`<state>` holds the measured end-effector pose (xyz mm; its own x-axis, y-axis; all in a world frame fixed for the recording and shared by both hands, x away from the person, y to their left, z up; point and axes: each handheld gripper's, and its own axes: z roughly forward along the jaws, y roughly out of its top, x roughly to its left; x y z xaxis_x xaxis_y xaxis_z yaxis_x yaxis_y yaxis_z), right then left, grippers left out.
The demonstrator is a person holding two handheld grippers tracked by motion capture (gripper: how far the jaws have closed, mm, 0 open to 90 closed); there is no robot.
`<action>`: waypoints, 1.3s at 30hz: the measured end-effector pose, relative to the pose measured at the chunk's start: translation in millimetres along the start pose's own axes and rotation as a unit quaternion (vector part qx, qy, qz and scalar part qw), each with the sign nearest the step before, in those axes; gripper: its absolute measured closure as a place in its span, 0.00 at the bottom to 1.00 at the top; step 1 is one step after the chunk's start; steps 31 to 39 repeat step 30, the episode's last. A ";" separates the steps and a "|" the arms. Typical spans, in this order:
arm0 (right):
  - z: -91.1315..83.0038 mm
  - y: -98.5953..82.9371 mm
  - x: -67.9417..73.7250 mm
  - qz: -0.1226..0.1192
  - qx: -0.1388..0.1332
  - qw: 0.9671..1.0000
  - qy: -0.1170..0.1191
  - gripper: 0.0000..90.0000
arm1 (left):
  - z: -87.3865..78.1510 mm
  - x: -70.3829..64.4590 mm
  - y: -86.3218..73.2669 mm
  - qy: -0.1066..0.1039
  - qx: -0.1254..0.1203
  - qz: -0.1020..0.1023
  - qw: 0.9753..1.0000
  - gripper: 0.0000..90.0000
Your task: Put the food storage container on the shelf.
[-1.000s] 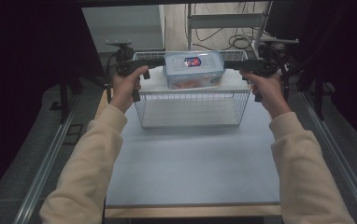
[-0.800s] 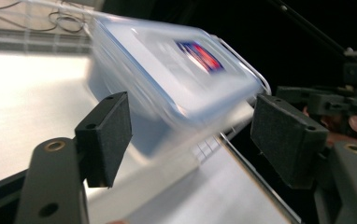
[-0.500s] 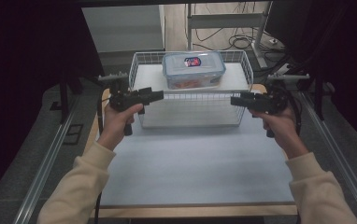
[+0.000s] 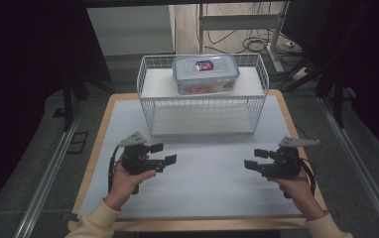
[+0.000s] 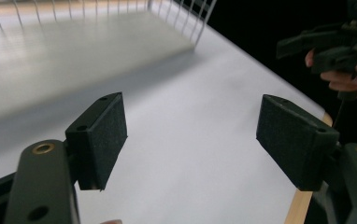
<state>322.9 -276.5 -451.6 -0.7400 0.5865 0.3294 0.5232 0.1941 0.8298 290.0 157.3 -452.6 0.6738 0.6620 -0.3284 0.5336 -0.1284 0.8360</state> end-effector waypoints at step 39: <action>12.2 -55.4 7.1 -0.047 0.020 0.997 -0.064 0.24 | 21.6 11.5 -61.0 0.023 0.060 -0.036 0.997 0.26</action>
